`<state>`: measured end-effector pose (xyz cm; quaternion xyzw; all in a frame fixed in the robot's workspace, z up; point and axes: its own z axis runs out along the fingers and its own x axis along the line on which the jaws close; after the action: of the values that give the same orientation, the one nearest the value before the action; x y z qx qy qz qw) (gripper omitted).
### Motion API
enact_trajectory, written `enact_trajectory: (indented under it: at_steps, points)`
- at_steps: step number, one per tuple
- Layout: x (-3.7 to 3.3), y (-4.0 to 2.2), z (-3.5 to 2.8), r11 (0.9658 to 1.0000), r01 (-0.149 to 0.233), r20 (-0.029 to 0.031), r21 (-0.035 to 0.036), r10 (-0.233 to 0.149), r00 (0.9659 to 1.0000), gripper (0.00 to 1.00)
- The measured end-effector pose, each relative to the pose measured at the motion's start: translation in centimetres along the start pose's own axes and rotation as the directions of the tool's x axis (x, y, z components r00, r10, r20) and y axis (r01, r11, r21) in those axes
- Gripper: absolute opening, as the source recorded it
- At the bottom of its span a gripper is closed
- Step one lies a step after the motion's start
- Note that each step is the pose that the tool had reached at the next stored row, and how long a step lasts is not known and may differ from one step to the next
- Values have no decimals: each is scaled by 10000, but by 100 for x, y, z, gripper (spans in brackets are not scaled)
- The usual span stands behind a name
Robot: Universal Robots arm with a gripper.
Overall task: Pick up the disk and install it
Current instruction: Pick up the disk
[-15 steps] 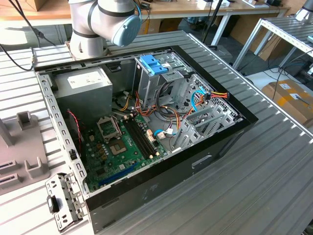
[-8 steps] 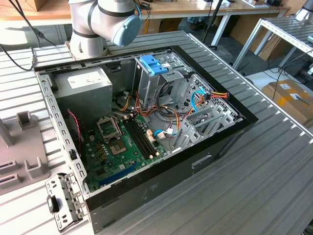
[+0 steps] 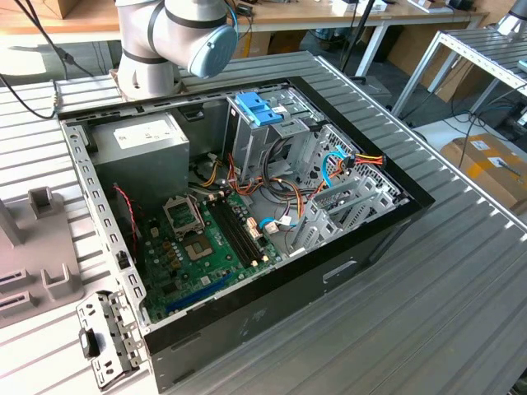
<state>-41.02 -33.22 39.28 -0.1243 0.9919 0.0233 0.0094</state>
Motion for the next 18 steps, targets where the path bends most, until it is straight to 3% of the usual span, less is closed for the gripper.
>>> enact_trajectory:
  at_steps: [18]
  points:
    - [0, 0, 0, 9995, 325, -15, -8, -325, 9995, 11]
